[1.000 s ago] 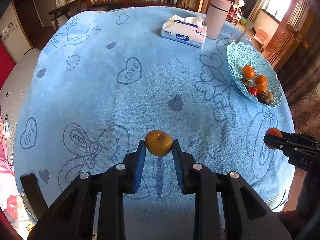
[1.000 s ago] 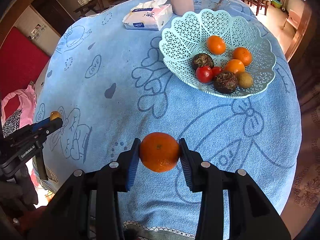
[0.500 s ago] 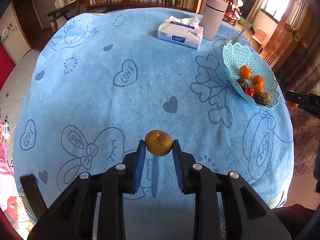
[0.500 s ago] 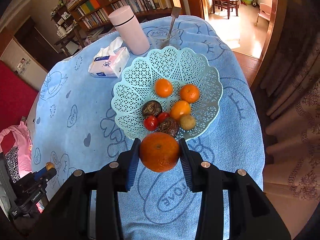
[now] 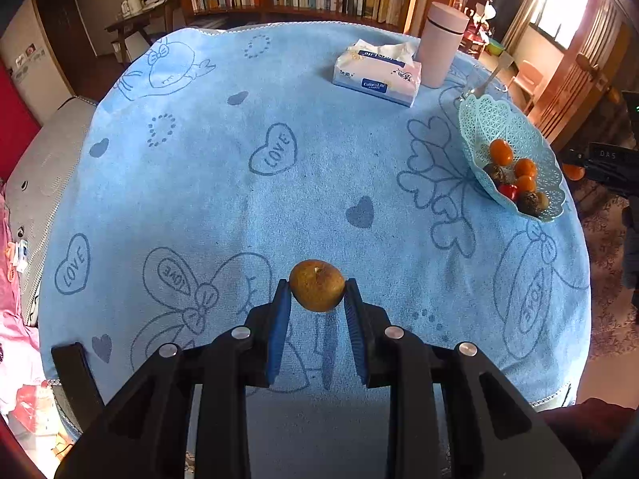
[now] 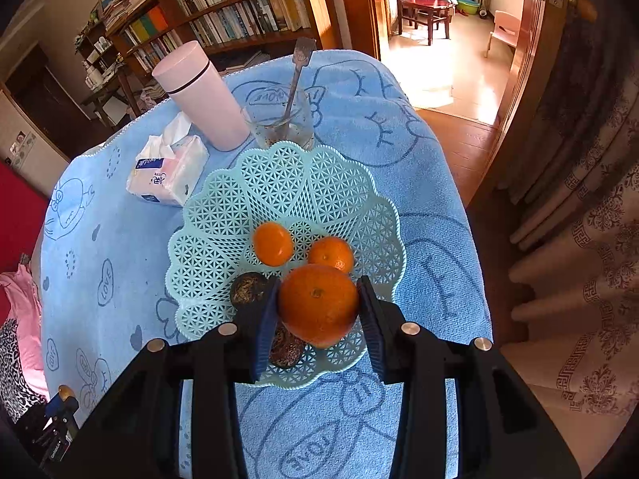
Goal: Organize fruits
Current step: 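Carry the orange to the basket and open the right gripper, then carry the yellow fruit to the basket and open the left gripper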
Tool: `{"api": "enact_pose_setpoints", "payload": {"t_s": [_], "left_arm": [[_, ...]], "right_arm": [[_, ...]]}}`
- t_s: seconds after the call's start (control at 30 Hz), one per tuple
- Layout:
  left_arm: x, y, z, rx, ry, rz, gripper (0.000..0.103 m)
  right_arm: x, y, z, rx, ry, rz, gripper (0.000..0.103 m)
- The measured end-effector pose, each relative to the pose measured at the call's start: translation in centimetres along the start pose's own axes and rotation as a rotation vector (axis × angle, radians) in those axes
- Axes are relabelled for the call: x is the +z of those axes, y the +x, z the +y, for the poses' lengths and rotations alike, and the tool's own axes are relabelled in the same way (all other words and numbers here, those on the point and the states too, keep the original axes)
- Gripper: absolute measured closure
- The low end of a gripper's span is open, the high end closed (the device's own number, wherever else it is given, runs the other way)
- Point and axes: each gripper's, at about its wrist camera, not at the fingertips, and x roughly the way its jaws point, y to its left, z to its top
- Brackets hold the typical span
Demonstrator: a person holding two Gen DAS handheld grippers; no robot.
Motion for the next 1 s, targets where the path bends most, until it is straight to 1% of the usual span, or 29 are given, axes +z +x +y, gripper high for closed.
{"api": "enact_pose_setpoints", "payload": {"t_s": [0.17,0.27,0.37,0.63,0.77,0.87,1.0], "left_arm": [[0.1,-0.1,0.0,0.004,0.002,-0.002,0.075],[0.1,-0.1,-0.1,0.005,0.003,0.0,0.075],[0.1,0.1,-0.3,0.005,0.003,0.004,0.075],[0.9,0.7,-1.6,-0.008,0.031,0.008,0.075],[1.5,1.0,-2.7,-0.018,0.052,0.01,0.075],[2.2,1.5,-4.0,-0.034,0.08,0.013,0.075],[3.7,2.3,-6.8,-0.067,0.13,0.009,0.075]], "right_arm": [[0.3,2.6,-0.2,-0.053,-0.009,0.037,0.063],[0.1,3.1,-0.5,-0.05,0.009,0.052,0.062],[-0.4,2.7,-0.7,-0.041,0.016,0.042,0.055],[-1.6,0.0,-2.0,0.009,0.068,0.008,0.055],[-3.4,-1.1,-3.2,0.023,0.122,0.005,0.055],[-5.3,-1.4,-4.0,0.023,0.148,0.028,0.055],[-7.8,-2.0,-5.3,0.017,0.173,0.058,0.055]]}}
